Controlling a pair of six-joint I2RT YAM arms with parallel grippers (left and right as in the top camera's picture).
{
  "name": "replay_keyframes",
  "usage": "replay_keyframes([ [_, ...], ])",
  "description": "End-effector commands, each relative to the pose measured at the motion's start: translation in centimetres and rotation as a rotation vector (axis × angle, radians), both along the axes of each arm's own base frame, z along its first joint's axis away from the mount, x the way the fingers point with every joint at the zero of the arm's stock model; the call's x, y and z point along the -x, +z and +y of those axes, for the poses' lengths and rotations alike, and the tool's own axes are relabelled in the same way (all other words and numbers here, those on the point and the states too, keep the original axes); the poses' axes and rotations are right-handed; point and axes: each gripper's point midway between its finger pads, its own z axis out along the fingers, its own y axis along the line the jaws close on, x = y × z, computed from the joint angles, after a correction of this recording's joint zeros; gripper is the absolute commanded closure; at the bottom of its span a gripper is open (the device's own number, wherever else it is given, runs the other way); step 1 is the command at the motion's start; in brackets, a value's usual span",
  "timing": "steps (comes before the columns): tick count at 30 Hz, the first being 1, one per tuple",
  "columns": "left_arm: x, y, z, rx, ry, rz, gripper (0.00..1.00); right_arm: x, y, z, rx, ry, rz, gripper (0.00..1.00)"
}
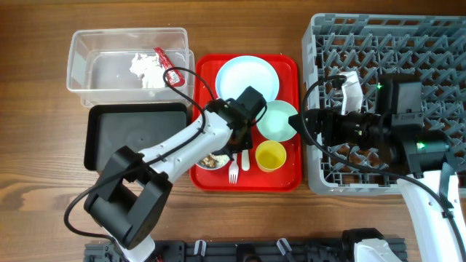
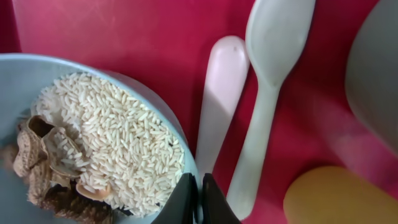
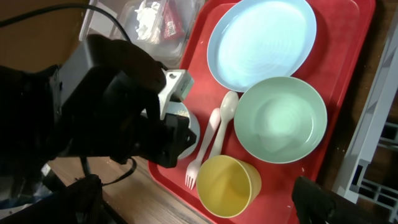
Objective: Sort waste into correct bins and load items into the dishwasher rack
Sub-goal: 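Lift the bowl over the black tray and tip out the rice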
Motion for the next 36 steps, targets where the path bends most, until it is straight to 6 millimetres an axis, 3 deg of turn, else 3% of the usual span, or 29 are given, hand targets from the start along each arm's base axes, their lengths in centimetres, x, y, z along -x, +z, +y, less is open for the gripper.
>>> replay_keyframes([
  [1, -0.8, 3.0, -0.3, 0.107, -0.018, 0.003, 0.96, -0.4, 0.5, -0.1, 0.005, -0.009, -0.010, 0.00],
  [4, -1.2, 5.1, -0.6, 0.218, -0.038, 0.007, 0.96, -0.4, 0.4, -0.2, 0.005, -0.009, -0.007, 0.00],
  [8, -1.6, 8.7, 0.5, 0.380, -0.019, 0.011, 0.96, -0.4, 0.5, -0.2, 0.005, -0.009, -0.008, 0.00],
  [16, -2.2, 13.7, 5.3, 0.514, 0.017, -0.062, 0.96, -0.4, 0.5, -0.1, 0.005, -0.009, -0.011, 0.00],
  [23, -1.5, 14.7, 9.6, 0.588, 0.028, -0.043, 0.96, -0.4, 0.5, -0.2, 0.005, -0.010, -0.012, 0.00],
  [36, -1.9, 16.8, 14.9, 0.886, 0.062, -0.149, 0.96, -0.4, 0.5, -0.2, 0.005, -0.010, -0.011, 0.00],
])
